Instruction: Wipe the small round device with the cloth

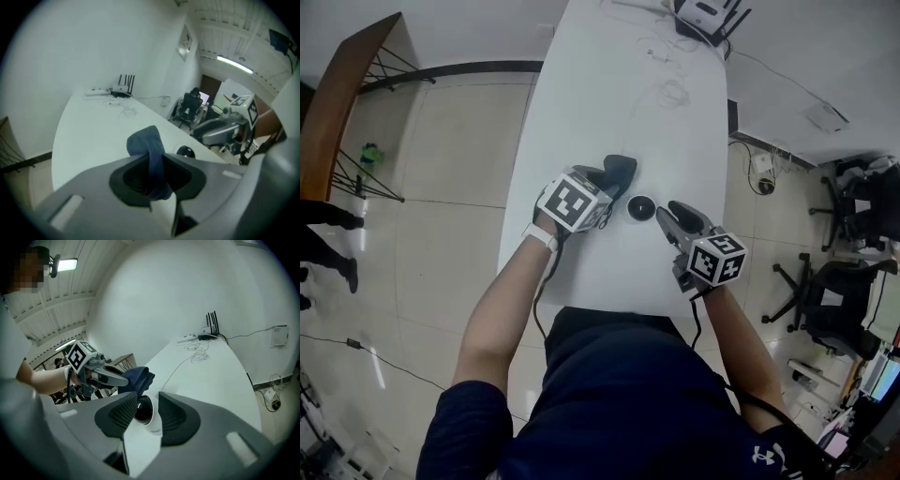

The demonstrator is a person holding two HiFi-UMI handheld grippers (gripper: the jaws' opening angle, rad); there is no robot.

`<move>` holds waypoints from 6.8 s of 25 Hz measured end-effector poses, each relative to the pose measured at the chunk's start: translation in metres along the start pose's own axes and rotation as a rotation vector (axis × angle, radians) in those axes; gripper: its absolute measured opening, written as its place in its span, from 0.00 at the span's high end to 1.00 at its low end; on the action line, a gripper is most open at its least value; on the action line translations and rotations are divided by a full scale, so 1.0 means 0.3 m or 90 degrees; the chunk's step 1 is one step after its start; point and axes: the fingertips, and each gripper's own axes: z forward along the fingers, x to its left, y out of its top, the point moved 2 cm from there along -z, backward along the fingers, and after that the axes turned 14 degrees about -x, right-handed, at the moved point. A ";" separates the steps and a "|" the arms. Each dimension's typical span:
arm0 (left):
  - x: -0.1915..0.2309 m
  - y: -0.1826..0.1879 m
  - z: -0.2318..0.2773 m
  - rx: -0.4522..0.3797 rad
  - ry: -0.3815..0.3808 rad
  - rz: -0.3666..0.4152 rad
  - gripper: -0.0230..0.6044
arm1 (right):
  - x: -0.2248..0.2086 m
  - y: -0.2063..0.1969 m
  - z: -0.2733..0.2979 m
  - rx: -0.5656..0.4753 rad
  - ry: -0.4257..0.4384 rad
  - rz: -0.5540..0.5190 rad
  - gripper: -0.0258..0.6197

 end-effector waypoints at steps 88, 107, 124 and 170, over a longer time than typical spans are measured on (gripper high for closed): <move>-0.091 -0.342 0.094 0.229 0.016 -0.286 0.84 | -0.145 -0.127 -0.168 -0.022 -0.029 0.109 0.80; -0.445 -0.333 0.353 -0.061 0.018 -0.705 0.84 | -0.324 -0.120 -0.342 -0.028 -0.071 0.107 0.82; -0.513 -0.058 -0.198 -0.177 -0.385 -0.280 0.84 | 0.237 -0.120 -0.156 0.025 0.375 0.455 0.33; -0.203 -0.255 -0.315 -0.318 -0.002 -0.430 0.78 | 0.197 -0.421 0.051 0.270 0.211 -0.903 0.77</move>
